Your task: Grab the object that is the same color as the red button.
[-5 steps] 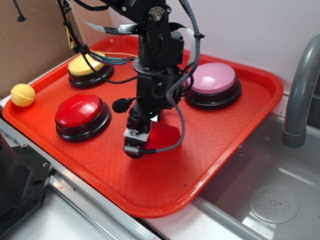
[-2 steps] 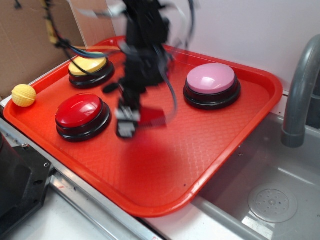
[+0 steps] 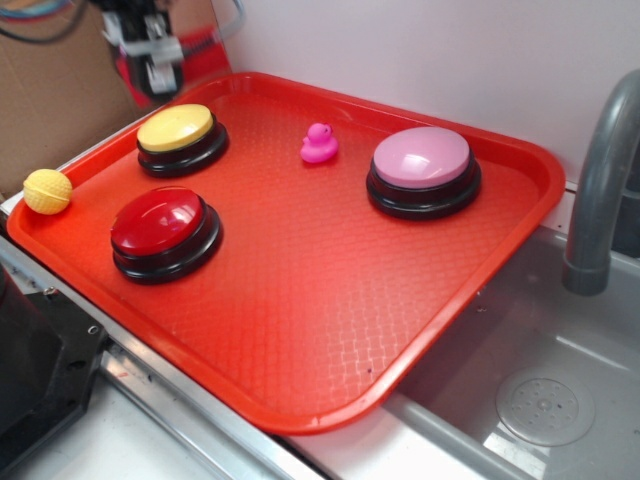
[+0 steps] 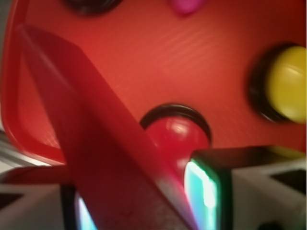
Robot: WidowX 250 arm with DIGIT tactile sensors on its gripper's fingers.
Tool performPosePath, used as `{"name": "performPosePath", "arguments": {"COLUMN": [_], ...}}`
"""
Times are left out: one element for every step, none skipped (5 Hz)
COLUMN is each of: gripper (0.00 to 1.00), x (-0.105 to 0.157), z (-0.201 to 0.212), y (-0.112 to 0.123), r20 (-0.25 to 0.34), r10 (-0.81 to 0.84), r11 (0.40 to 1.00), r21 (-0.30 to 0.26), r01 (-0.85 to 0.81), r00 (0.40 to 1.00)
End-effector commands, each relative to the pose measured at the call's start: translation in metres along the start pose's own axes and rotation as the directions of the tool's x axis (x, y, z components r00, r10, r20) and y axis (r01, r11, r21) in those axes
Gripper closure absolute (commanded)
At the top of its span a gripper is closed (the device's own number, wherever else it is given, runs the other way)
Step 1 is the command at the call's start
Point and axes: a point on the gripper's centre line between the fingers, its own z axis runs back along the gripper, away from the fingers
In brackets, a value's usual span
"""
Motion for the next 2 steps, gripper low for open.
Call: {"name": "performPosePath", "arguments": {"gripper": [1.0,1.0], "x": [-0.031,-0.0287], "z": [0.0551,0.0571], "y": [-0.0377,-0.0431], "r20": [0.124,0.122], "r10": [0.006,-0.007], "r11": [0.99,0.989], "r21": [0.139,0.149], "r01": [-0.024,-0.011], "r00": [0.992,0.993]}}
